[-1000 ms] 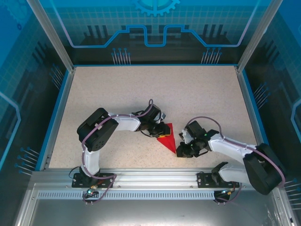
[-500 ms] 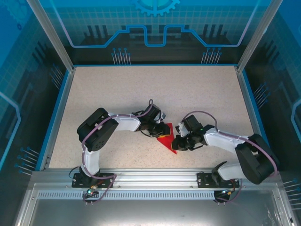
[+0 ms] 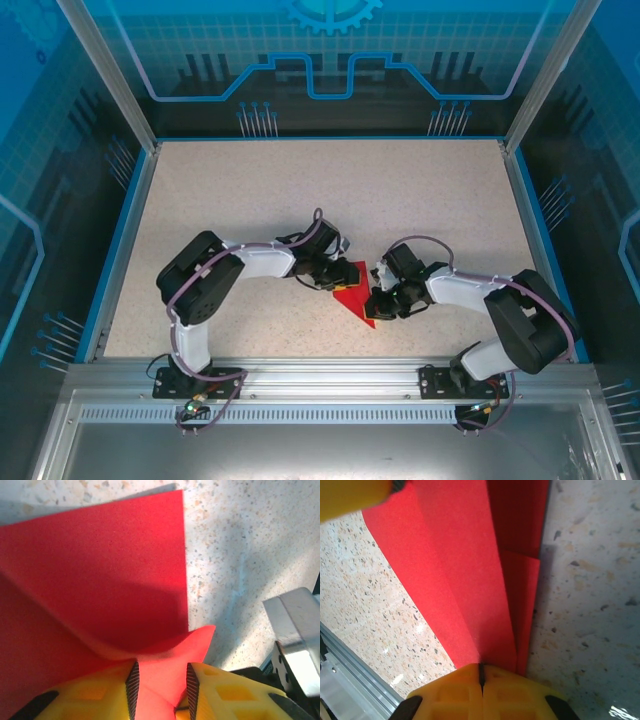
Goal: Fold a paper plane with a square sheet of paper (fold left side to right side)
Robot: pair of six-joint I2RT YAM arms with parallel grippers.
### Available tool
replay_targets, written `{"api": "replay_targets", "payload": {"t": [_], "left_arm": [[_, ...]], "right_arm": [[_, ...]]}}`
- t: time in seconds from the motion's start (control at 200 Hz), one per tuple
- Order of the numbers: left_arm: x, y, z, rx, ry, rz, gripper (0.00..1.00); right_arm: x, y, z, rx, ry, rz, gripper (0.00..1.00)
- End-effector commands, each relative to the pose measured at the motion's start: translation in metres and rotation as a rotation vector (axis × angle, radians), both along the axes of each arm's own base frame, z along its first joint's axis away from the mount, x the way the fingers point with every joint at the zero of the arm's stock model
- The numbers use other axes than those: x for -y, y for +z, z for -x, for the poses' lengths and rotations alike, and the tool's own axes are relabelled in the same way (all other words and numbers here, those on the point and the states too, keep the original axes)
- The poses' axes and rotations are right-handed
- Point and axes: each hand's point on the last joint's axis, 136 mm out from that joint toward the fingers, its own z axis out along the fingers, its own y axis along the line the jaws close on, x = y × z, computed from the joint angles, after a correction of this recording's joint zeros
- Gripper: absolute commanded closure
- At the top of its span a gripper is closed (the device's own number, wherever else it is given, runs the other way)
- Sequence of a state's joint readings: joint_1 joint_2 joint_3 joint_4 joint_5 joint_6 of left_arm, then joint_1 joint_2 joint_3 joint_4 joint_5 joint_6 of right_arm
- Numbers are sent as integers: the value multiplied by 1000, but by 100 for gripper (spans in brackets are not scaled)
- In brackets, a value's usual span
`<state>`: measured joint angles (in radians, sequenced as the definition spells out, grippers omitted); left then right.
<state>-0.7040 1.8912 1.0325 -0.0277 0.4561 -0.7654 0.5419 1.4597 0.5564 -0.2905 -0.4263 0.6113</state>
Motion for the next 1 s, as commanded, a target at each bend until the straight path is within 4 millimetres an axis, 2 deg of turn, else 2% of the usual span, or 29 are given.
{"api": "replay_targets", "payload": {"t": [0.0, 0.13, 0.27, 0.4, 0.53, 0.995], "left_arm": [[1, 35, -5, 91, -19, 45, 65], [5, 47, 10, 129, -41, 110, 66], [8, 46, 26, 119, -61, 164, 70], [19, 44, 37, 104, -97, 211, 72], [28, 39, 41, 95, -121, 219, 74], [35, 3, 42, 23, -131, 169, 76]], "right_arm": [[37, -33, 26, -100, -17, 178, 100], [33, -32, 23, -97, -25, 146, 100], [30, -30, 20, -95, -25, 128, 100], [30, -30, 19, -94, -24, 127, 100], [30, -31, 19, -97, -22, 131, 100], [33, -31, 20, -106, -9, 151, 100]]}}
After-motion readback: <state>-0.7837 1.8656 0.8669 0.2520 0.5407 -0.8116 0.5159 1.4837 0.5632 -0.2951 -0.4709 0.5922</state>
